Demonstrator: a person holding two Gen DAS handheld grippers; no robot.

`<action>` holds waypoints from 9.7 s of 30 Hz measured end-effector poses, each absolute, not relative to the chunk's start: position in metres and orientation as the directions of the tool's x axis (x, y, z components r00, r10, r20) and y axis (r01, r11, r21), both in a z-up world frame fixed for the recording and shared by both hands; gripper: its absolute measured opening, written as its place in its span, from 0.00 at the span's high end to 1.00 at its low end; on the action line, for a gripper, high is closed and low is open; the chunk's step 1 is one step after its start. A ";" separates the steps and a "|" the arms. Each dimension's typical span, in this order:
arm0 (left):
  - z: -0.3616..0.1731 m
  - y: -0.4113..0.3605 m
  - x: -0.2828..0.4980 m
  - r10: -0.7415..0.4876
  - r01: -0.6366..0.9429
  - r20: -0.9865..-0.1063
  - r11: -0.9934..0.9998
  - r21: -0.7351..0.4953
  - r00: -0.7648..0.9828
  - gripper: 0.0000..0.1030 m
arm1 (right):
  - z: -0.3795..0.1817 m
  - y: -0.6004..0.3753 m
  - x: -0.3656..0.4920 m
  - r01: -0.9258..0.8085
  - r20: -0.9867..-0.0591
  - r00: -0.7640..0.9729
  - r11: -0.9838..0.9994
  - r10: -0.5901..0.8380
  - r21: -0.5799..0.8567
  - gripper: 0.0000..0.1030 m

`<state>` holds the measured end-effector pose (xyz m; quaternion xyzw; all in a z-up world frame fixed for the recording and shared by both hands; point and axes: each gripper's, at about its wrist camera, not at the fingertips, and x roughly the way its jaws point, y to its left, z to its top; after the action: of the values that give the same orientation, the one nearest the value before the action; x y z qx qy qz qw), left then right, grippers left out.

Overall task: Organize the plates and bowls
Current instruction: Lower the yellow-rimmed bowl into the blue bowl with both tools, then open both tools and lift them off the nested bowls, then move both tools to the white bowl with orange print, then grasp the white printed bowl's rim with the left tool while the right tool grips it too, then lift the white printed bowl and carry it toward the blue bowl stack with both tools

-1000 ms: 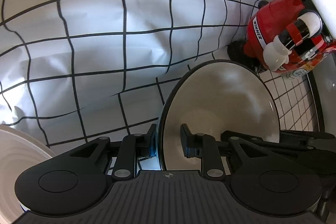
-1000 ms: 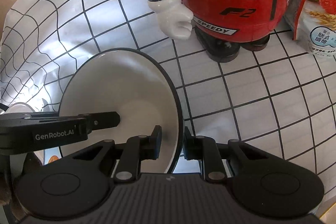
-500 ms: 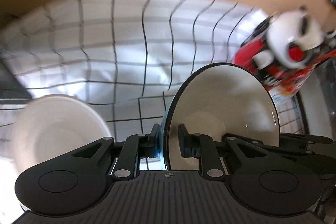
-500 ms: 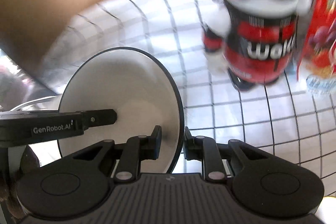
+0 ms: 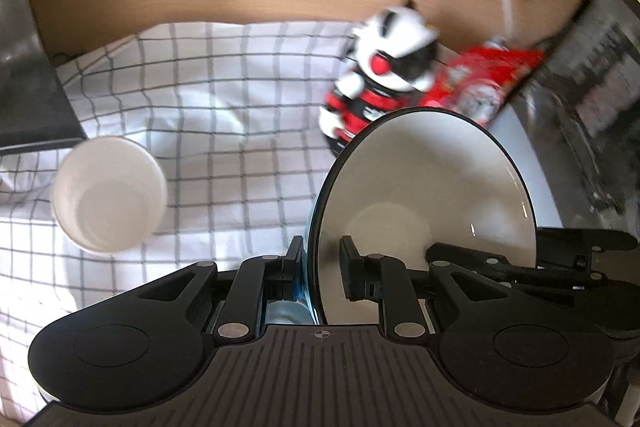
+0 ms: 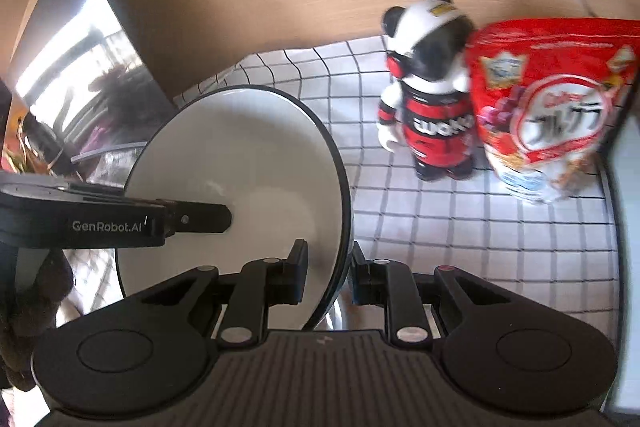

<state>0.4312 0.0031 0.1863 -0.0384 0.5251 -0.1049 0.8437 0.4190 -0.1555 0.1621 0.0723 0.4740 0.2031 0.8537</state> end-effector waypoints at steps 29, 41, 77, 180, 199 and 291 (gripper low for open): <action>0.051 -0.119 0.398 -0.321 0.167 -0.942 0.938 -0.302 0.096 0.81 | 0.043 -0.280 0.375 -0.024 -0.884 0.376 0.957 0.276 0.289 0.80; 0.036 -0.117 0.404 -0.267 0.229 -0.955 0.945 -0.233 0.128 0.80 | 0.030 -0.277 0.391 -0.013 -0.904 0.359 0.969 0.234 0.246 0.80; 0.033 -0.117 0.406 -0.281 0.347 -0.947 0.913 -0.214 0.156 0.78 | 0.029 -0.280 0.390 -0.021 -0.899 0.341 0.958 0.276 0.286 0.80; 0.074 -0.075 0.382 -0.390 0.410 -0.820 0.887 -0.213 0.419 0.77 | 0.097 -0.246 0.402 -0.073 -0.840 0.505 0.979 0.200 0.189 0.65; 0.076 0.272 0.442 -0.007 -0.397 -0.745 0.843 -0.363 0.667 0.78 | 0.089 0.025 0.520 -0.413 -0.822 0.391 0.877 0.415 0.246 0.45; 0.087 0.217 0.462 -0.266 -0.062 -0.754 0.925 -0.376 0.601 0.80 | 0.095 0.046 0.533 -0.307 -0.846 0.431 0.932 0.314 0.190 0.82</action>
<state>0.4621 0.2166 0.0875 -0.1853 0.4428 -0.0581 0.8753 0.5331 0.0460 0.0949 0.0035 0.5006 0.1838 0.8459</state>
